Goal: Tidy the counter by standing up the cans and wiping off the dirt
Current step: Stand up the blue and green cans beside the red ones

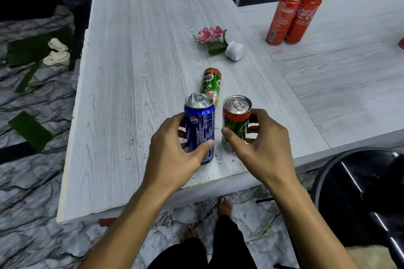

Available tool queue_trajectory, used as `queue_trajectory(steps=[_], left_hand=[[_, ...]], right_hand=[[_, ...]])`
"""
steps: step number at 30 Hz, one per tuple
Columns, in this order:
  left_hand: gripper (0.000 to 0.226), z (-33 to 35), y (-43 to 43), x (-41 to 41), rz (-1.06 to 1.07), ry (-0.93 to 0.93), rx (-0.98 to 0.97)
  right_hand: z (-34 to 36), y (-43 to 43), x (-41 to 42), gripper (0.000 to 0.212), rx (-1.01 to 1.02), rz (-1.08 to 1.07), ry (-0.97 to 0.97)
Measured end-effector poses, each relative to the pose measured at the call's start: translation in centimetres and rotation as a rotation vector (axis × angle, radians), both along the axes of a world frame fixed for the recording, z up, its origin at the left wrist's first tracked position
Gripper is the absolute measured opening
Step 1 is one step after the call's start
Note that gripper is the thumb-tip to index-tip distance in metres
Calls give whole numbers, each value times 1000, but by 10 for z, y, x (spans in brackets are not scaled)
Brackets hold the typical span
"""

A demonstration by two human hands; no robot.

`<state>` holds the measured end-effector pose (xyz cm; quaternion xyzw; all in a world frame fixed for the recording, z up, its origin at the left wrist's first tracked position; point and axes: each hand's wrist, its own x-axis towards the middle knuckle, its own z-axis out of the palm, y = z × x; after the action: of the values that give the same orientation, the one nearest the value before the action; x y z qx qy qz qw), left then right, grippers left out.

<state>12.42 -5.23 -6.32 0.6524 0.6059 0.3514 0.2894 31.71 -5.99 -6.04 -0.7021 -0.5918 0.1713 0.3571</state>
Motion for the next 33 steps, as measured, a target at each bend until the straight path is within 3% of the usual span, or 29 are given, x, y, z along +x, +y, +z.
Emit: queue_trajectory(steps=[15, 33], left_hand=[[75, 25, 31, 55, -83, -122, 183], [75, -3, 125, 184, -116, -56, 128]], right_hand=[[33, 10, 49, 49, 201, -40, 124], [0, 90, 177, 53, 166, -112, 118]])
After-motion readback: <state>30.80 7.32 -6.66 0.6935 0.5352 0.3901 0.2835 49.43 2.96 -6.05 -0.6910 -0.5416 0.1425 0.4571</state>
